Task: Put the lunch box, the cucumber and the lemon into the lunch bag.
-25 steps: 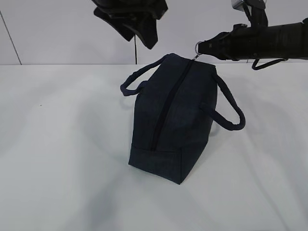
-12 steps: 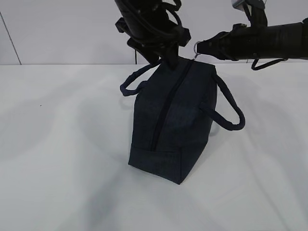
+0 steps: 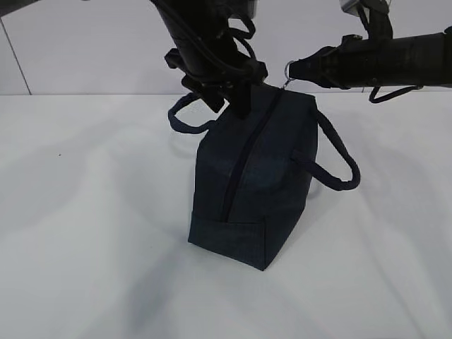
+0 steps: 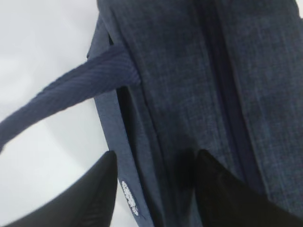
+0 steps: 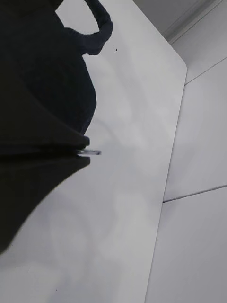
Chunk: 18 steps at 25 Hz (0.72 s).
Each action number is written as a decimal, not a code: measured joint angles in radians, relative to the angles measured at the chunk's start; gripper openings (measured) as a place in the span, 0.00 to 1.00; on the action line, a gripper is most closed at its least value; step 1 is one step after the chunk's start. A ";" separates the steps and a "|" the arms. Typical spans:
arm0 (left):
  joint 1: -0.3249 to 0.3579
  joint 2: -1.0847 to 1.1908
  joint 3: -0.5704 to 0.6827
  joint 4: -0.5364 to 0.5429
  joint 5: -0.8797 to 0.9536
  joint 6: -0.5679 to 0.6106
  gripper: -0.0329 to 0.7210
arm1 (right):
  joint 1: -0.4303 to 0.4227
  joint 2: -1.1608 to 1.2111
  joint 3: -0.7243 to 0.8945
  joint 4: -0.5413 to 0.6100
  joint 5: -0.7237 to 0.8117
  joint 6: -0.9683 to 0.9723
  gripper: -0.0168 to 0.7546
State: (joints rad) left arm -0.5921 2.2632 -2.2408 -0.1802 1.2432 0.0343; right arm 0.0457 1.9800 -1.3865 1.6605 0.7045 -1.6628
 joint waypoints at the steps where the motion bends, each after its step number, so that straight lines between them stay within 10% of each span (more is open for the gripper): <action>1: 0.000 0.002 0.000 -0.002 0.000 0.000 0.54 | 0.000 0.000 0.000 0.000 0.000 0.000 0.02; 9: 0.000 0.002 0.000 -0.002 0.000 0.045 0.06 | 0.000 0.000 0.000 0.000 0.002 0.002 0.02; 18: 0.000 -0.030 0.002 -0.008 0.000 0.052 0.04 | -0.012 0.000 0.000 -0.004 -0.029 0.006 0.02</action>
State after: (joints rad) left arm -0.5921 2.2336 -2.2390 -0.1883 1.2432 0.0866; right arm 0.0335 1.9800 -1.3865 1.6565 0.6755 -1.6572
